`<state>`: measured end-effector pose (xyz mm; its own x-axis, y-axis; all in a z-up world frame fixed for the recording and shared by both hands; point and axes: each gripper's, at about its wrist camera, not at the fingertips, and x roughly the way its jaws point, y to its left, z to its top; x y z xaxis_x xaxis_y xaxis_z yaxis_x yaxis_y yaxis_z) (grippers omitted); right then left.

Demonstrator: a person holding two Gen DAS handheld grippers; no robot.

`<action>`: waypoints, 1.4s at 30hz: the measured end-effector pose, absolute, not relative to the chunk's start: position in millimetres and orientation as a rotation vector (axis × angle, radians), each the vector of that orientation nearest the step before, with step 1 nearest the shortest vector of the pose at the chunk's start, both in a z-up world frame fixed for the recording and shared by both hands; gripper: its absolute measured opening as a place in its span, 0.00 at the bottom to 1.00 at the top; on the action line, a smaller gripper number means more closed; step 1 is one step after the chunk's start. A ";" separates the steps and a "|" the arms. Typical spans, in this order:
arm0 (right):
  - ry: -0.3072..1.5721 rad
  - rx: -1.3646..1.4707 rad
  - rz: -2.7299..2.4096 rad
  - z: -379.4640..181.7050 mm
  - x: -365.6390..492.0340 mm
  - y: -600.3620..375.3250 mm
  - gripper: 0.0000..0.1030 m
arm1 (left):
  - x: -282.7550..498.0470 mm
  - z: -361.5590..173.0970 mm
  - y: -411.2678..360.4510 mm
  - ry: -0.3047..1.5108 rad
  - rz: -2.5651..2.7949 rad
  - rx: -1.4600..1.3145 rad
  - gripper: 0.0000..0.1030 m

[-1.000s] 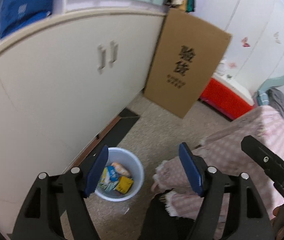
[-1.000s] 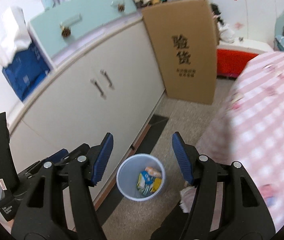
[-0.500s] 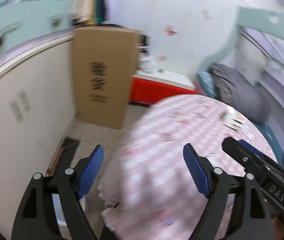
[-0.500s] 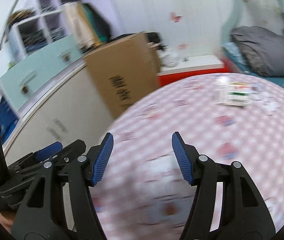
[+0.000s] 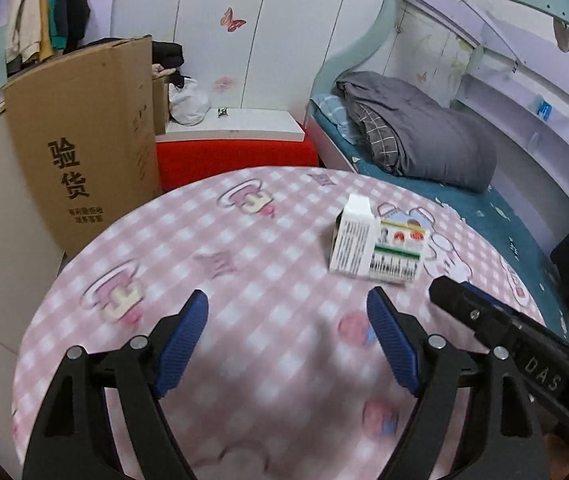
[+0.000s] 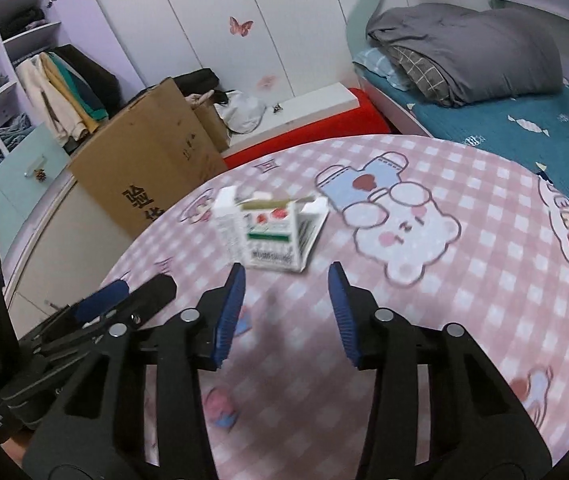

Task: Collect trash
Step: 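Close the right tool on the white medicine box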

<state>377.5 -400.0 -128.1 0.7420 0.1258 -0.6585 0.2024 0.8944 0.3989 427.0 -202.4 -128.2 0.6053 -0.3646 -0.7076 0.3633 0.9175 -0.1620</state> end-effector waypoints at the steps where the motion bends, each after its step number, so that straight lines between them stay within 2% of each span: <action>1: 0.749 0.487 -0.042 -130.8 384.4 -406.3 0.42 | 433.5 -129.5 -207.3 0.815 -0.419 0.002 0.77; 5: 0.774 0.522 -0.014 -142.6 403.3 -410.4 0.37 | 457.7 -135.0 -219.2 0.828 -0.399 0.002 0.77; 9: 0.790 0.526 0.001 -149.4 409.4 -409.3 0.30 | 475.0 -142.3 -228.6 0.854 -0.426 -0.045 0.59; 11: 0.792 0.522 0.004 -147.5 410.7 -407.5 0.24 | 481.3 -145.0 -233.5 0.868 -0.449 -0.075 0.49; 15: 0.787 0.467 -0.038 -142.3 409.7 -409.9 0.22 | 485.8 -148.4 -244.7 0.882 -0.496 -0.117 0.30; 17: 0.779 0.440 -0.055 -137.7 409.5 -413.7 0.23 | 486.1 -149.0 -247.5 0.884 -0.468 -0.092 0.30; 18: 0.759 0.419 -0.082 -133.8 408.2 -415.4 0.32 | 486.7 -149.0 -245.4 0.882 -0.453 -0.104 0.30; 19: 0.740 0.405 -0.092 -130.1 407.5 -415.4 0.48 | 487.5 -148.7 -243.9 0.879 -0.458 -0.118 0.32; 20: 0.728 0.400 -0.092 -128.2 408.1 -415.9 0.49 | 487.4 -148.6 -242.7 0.872 -0.462 -0.124 0.35; 21: 0.726 0.385 -0.095 -126.1 409.6 -415.1 0.47 | 487.0 -147.1 -243.3 0.861 -0.460 -0.113 0.41; 22: 0.720 0.377 -0.092 -124.6 411.0 -414.5 0.44 | 486.6 -145.3 -243.8 0.846 -0.453 -0.107 0.44; 23: 0.727 0.378 -0.085 -125.9 413.5 -415.0 0.42 | 487.0 -143.8 -243.2 0.837 -0.450 -0.110 0.44; 25: 0.743 0.390 -0.068 -130.6 418.6 -414.7 0.29 | 489.9 -141.5 -242.8 0.826 -0.466 -0.129 0.45; 30: 0.767 0.388 -0.031 -136.8 425.2 -409.5 0.12 | 502.2 -149.0 -243.9 0.863 -0.528 -0.215 0.45; 33: 0.775 0.373 -0.010 -137.0 427.7 -403.7 0.10 | 503.1 -151.3 -251.3 0.866 -0.587 -0.229 0.44; 37: 0.777 0.371 0.010 -137.6 426.9 -400.7 0.08 | 499.6 -150.9 -258.1 0.870 -0.627 -0.229 0.31; 42: 0.768 0.368 0.052 -134.1 421.0 -393.5 0.04 | 496.2 -150.2 -251.3 0.866 -0.588 -0.221 0.30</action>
<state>421.0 -393.5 -134.1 0.7211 0.1787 -0.6694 0.0876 0.9349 0.3439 496.2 -251.3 -150.2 0.5021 -0.5694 -0.6510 0.3952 0.8206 -0.4129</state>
